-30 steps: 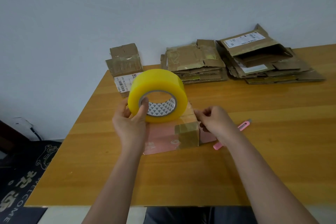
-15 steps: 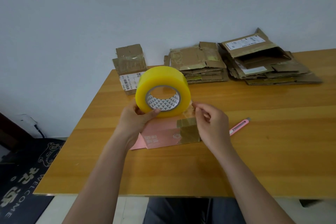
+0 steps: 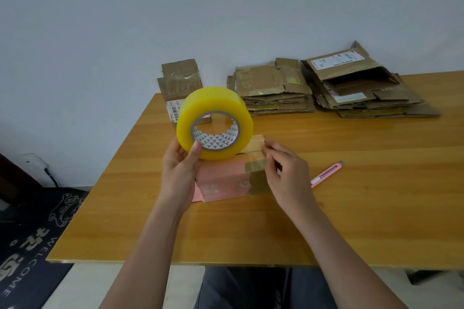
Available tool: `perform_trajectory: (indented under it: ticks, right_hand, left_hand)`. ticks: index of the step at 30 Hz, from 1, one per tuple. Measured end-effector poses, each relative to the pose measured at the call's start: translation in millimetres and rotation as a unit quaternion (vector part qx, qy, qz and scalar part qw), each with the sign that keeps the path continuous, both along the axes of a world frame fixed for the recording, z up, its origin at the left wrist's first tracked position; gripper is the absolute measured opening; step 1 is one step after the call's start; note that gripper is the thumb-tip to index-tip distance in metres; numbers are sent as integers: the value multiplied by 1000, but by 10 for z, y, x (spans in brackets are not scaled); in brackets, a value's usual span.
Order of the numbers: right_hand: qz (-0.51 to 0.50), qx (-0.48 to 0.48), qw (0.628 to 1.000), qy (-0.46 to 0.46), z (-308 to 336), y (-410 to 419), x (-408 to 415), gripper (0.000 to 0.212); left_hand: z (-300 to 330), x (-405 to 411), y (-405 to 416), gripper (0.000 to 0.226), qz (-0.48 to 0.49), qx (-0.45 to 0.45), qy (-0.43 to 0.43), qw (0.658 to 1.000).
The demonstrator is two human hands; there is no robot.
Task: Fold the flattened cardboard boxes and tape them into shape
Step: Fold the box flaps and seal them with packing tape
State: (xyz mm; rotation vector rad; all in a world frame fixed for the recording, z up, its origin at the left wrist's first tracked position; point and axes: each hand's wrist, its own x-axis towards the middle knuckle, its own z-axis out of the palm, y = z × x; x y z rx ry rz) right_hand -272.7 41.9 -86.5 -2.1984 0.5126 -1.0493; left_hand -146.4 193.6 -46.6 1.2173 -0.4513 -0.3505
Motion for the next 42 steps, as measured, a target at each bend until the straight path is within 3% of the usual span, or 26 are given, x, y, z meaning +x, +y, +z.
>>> perform_trajectory:
  ticks: [8,10,13,16,20,27,32,38,42]
  right_hand:
    - [3,12,1000,9,5,4,-12,23]
    - [-7,9,1000,22,11,12,5,25]
    - [-28,-25,997,66,80,39,44,28]
    - [-1,-52,994,97,105,81,70,41]
    - [49,-33,991,120,72,63,78,46]
    - [55,-33,986,153,154,47,56,44]
    - [48,-47,981,182,222,68,39,44]
    - [29,-140,959,243,332,164,52,47]
    - [60,-159,964,206,229,330,71,54]
  left_hand:
    - [-43,-74,24,33,25,-71,14,997]
    - [-73,-54,68,36,28,-48,-7,998]
    - [-106,-31,147,60,30,15,-63,997]
    - [-156,16,213,48,30,38,-91,995]
    - [-183,22,266,34,8,61,-84,995]
    - [-251,-21,209,34,24,59,-69,996]
    - [-254,64,369,64,5,-61,16,998]
    - [-209,72,444,80,-20,-11,17,1000]
    - [-216,86,420,63,-31,12,-1,999]
